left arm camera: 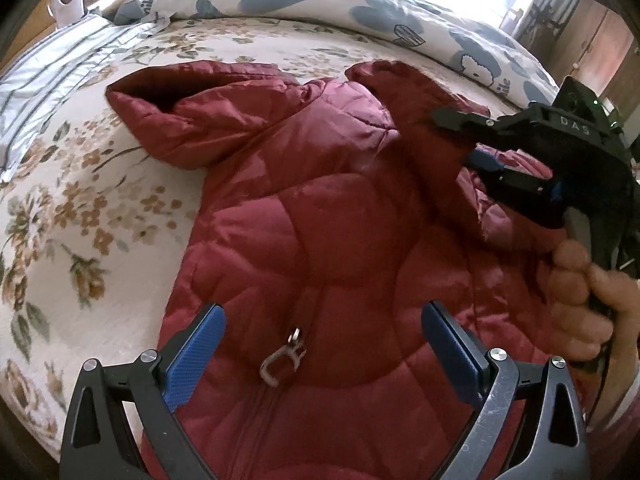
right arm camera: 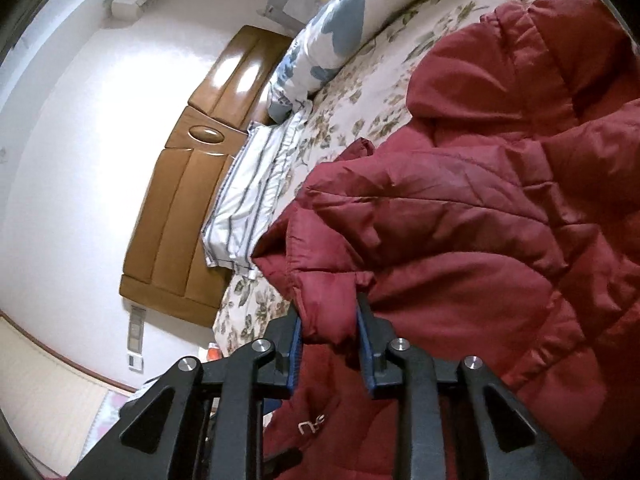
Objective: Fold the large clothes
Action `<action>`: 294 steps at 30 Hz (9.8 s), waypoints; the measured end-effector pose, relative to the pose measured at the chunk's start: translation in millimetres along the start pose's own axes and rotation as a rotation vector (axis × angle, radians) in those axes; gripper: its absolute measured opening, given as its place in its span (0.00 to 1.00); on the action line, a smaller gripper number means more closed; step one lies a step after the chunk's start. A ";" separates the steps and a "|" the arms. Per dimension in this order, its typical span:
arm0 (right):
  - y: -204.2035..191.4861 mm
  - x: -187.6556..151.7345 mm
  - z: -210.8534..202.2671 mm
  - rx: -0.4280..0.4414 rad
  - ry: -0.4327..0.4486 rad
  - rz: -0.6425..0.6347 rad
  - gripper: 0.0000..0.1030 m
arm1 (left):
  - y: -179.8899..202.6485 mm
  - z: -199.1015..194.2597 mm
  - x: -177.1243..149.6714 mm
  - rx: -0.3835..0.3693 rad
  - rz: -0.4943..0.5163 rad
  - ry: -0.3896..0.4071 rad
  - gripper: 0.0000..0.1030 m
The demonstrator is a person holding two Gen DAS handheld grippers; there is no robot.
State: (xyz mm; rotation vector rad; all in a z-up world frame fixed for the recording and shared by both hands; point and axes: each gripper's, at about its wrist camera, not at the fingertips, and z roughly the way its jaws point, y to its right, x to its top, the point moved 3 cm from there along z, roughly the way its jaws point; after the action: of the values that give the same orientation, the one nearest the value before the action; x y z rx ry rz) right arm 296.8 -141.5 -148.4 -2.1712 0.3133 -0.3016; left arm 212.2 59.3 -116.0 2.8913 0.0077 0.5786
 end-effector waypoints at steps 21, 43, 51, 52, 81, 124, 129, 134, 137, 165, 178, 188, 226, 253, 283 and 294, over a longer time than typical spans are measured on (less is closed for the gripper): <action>47.2 -5.4 -154.5 -0.186 0.362 0.091 0.59 | 12.7 102.4 97.2 -0.177 -0.088 -0.013 0.24; 96.4 -25.6 -133.7 -0.889 0.202 -0.167 0.58 | -2.0 9.1 79.7 0.012 -0.002 0.234 0.38; 100.6 -29.4 -127.1 -0.931 0.196 -0.185 0.59 | 55.3 16.1 75.1 -0.085 0.110 0.242 0.38; 100.5 -29.4 -127.1 -0.931 0.196 -0.185 0.60 | 62.7 27.4 76.8 -0.078 0.128 0.227 0.38; 99.0 -35.0 -120.0 -0.956 0.175 -0.201 0.67 | 64.4 110.8 75.2 -0.003 0.176 0.088 0.38; 24.4 -107.3 -145.5 -0.707 0.189 -0.182 0.68 | -14.4 145.7 194.6 0.433 0.289 0.008 0.91; 20.4 -108.5 -143.6 -0.700 0.189 -0.186 0.68 | -30.1 170.0 213.8 0.407 0.188 -0.009 0.75; 15.3 -109.4 -143.3 -0.691 0.203 -0.193 0.68 | -34.7 161.4 215.6 0.357 0.141 0.022 0.17; 11.2 -110.1 -144.4 -0.684 0.216 -0.199 0.68 | -37.2 132.0 211.3 0.280 0.083 0.088 0.14; 25.8 -112.5 -208.0 -0.635 0.345 -0.036 0.68 | 104.3 31.4 62.6 -0.248 0.179 0.262 0.14; 51.1 -79.9 -212.7 -0.496 0.362 0.073 0.69 | 111.8 63.6 53.8 -0.295 0.228 0.218 0.14; 93.5 -29.2 -174.2 -0.287 0.337 0.228 0.69 | 111.7 67.8 57.2 -0.298 0.237 0.190 0.18; 56.1 -39.7 -195.8 -0.732 0.428 -0.048 0.34 | 46.8 109.2 101.6 -0.044 0.104 0.107 0.69; 83.3 -42.5 -119.3 -0.917 0.246 -0.176 0.44 | 36.0 94.0 87.7 0.029 0.134 0.109 0.69; 82.3 -50.2 -119.0 -0.917 0.243 -0.162 0.47 | 12.7 107.7 82.4 0.011 0.063 0.098 0.72; 60.3 -58.5 -137.8 -0.877 0.280 -0.133 0.49 | 10.9 84.2 82.5 0.008 0.041 0.081 0.71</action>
State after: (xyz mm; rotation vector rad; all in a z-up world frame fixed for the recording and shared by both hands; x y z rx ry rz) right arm 190.0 -260.2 -124.8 -3.0230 0.5297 -0.6348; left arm 320.2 36.4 -158.8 2.8797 -0.0372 0.7044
